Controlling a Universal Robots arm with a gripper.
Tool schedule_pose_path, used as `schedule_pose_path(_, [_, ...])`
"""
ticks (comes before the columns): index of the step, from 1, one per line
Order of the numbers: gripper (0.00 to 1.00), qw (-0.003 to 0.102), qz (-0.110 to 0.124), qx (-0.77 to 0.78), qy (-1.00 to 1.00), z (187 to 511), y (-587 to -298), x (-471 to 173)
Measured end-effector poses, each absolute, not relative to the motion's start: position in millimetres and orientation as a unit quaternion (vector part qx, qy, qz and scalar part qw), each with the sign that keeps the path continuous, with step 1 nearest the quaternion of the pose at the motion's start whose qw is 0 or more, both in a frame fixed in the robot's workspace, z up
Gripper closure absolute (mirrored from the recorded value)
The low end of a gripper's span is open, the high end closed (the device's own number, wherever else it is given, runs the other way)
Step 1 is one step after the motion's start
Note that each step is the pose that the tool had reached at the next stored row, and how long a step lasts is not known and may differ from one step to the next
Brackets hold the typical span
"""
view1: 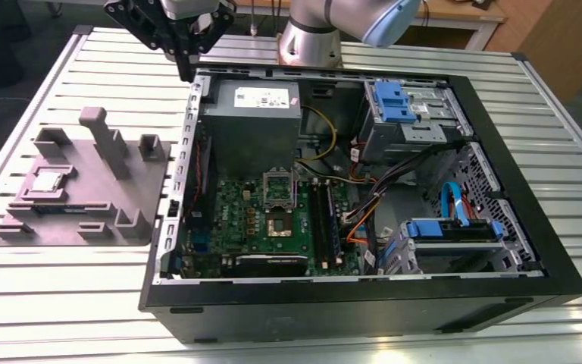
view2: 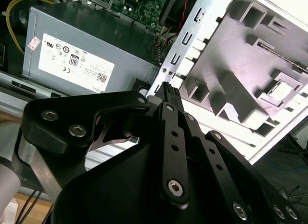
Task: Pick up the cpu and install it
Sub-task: 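Reach for the cpu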
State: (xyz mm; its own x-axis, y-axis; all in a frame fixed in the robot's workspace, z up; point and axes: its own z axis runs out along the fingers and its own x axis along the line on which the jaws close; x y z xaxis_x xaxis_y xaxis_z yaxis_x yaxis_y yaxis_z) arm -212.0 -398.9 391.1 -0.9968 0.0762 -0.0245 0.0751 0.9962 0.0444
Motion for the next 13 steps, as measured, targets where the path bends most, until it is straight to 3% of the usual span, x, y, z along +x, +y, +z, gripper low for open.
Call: schedule_pose_path(13, [0.90,0.013,0.022,0.038,0.999,390.5,-398.9,-219.4])
